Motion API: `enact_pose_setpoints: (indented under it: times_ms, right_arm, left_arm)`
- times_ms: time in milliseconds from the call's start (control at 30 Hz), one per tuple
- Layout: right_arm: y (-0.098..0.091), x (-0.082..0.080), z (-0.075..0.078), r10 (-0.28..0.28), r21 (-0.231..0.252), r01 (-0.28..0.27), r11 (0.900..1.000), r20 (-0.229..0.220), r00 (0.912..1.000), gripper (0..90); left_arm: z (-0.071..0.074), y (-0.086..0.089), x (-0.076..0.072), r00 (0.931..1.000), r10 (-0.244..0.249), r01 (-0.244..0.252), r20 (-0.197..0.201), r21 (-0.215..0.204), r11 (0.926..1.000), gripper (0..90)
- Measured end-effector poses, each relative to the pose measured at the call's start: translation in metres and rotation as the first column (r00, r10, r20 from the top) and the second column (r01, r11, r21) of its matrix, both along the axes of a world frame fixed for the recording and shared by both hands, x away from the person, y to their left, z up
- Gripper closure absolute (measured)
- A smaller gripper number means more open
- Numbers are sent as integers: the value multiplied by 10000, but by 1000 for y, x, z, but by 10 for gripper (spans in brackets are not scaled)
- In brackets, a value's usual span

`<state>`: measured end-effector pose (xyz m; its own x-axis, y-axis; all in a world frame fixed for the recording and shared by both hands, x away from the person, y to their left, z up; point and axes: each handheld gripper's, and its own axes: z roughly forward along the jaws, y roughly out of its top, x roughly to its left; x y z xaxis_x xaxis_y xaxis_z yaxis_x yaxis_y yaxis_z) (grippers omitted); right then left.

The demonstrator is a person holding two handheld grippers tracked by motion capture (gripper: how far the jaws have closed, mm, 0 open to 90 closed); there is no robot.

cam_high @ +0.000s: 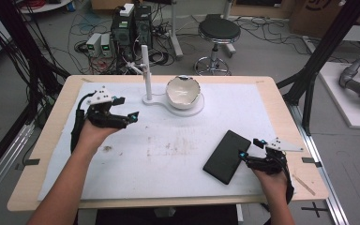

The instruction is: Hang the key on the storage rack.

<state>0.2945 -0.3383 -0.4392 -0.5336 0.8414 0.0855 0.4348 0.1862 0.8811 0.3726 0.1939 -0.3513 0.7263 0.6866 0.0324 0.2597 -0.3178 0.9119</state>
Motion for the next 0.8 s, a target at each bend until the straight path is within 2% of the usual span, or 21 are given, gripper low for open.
enact_pose_setpoints:
  times_ms: [33, 100, 233, 400, 467, 567, 667, 800]
  right_arm:
    - [0, 0, 0, -14, 25, 14, 10000, -25, 10000, 197]
    - [-2, 0, 0, -30, 114, 31, 9999, -33, 10000, 198]
    - [-2, 0, 0, 4, 290, -2, 9996, -60, 10000, 198]
    - [-3, -1, -1, -7, 290, 8, 9996, -57, 10000, 197]
    - [-4, -1, -1, -30, 308, 32, 9995, -65, 10000, 198]
    - [-4, -1, -1, -71, 297, 74, 9995, -103, 9999, 197]
    - [-4, -1, -2, -55, 230, 57, 9997, -88, 9999, 198]
    - [-4, -1, -2, -71, 225, 74, 9997, -104, 9999, 198]
  left_arm:
    - [-5, -1, -4, 10000, 76, -76, 15, 254, 9996, 184]
    - [-16, -3, -10, 10000, -16, 17, -65, 276, 9996, 182]
    - [-33, -5, -22, 9994, -307, 306, -165, -64, 9995, 177]
    - [-47, -4, -38, 9984, -559, 557, -32, -401, 9976, 164]
    - [-52, -4, -44, 9981, -612, 611, 2, -552, 9966, 158]
    - [-55, -4, -48, 9972, -741, 737, -62, -509, 9960, 155]
    - [-57, -2, -52, 9965, -841, 841, 32, -755, 9936, 155]
    - [-61, 1, -53, 9972, -751, 742, -62, -966, 9926, 155]
